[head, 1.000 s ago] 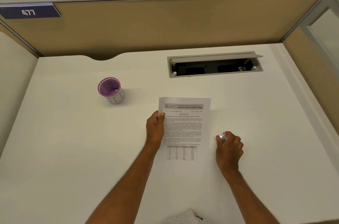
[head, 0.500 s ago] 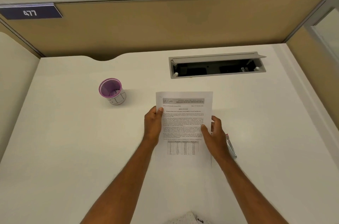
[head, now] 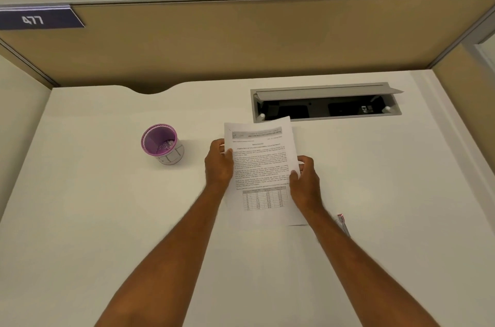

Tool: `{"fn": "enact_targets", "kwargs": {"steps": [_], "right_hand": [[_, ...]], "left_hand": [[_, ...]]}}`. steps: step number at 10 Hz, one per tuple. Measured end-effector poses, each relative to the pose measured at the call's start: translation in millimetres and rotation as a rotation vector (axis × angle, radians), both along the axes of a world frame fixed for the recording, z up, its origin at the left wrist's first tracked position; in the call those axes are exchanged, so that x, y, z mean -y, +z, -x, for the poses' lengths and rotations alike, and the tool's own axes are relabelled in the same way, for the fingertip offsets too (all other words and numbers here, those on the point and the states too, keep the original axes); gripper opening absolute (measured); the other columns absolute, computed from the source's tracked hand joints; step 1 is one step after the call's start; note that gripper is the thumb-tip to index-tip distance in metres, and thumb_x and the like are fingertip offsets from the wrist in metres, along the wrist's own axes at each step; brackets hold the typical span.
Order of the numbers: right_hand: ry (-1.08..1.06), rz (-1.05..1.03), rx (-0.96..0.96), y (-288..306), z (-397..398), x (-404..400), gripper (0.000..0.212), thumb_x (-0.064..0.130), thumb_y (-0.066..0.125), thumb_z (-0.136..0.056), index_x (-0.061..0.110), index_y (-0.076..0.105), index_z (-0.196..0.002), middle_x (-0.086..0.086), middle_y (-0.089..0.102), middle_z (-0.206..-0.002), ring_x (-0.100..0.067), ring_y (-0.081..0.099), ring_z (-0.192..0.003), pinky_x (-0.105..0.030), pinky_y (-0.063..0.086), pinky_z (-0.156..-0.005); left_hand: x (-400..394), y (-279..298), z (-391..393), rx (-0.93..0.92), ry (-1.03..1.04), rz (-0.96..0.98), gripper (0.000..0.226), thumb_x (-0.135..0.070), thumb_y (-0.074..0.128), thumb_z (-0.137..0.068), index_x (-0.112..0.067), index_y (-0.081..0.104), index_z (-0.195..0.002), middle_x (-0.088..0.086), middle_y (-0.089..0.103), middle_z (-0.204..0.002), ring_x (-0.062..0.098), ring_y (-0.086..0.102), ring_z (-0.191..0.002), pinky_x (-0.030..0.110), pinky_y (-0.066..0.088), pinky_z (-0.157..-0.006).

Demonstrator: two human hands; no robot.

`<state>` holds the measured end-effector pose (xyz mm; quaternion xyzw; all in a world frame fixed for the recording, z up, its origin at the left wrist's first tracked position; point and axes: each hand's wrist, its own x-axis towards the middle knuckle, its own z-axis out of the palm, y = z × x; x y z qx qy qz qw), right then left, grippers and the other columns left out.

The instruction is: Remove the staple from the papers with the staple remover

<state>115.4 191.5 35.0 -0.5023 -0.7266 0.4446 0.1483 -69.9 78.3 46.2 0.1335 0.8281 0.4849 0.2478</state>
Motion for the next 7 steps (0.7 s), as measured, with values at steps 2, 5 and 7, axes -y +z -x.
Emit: {"fn": "enact_targets", "kwargs": {"steps": [2, 5, 7], "right_hand": [[0.081, -0.165, 0.238, -12, -3, 4, 0.047, 0.01, 0.062, -0.099, 0.006, 0.046, -0.143, -0.014, 0.046, -0.138, -0.029, 0.051, -0.125, -0.031, 0.049, -0.094], [0.172, -0.277, 0.395, -14, -4, 2, 0.046, 0.024, 0.058, -0.1, 0.01, 0.05, -0.143, -0.013, 0.056, -0.131, -0.029, 0.054, -0.119, -0.041, 0.052, -0.095], [0.159, -0.474, 0.446, -17, -9, -6, 0.046, 0.031, 0.058, -0.098, 0.011, 0.055, -0.139, -0.011, 0.061, -0.133, -0.03, 0.057, -0.117, -0.046, 0.05, -0.096]], "left_hand": [[17, -24, -7, -0.416, -0.419, 0.394, 0.103, -0.078, 0.007, -0.084, -0.011, 0.04, -0.156, 0.014, 0.039, -0.162, 0.036, 0.035, -0.144, 0.054, 0.032, -0.114], [14, -34, -6, -0.486, -0.482, 0.542, 0.055, -0.037, 0.047, -0.105, -0.019, 0.04, -0.156, 0.007, 0.03, -0.168, 0.034, 0.026, -0.15, 0.051, 0.024, -0.119], [17, -36, -14, -0.586, -0.439, 0.506, 0.059, -0.036, 0.047, -0.104, -0.015, 0.035, -0.158, 0.009, 0.028, -0.169, 0.033, 0.03, -0.15, 0.052, 0.026, -0.119]]}}
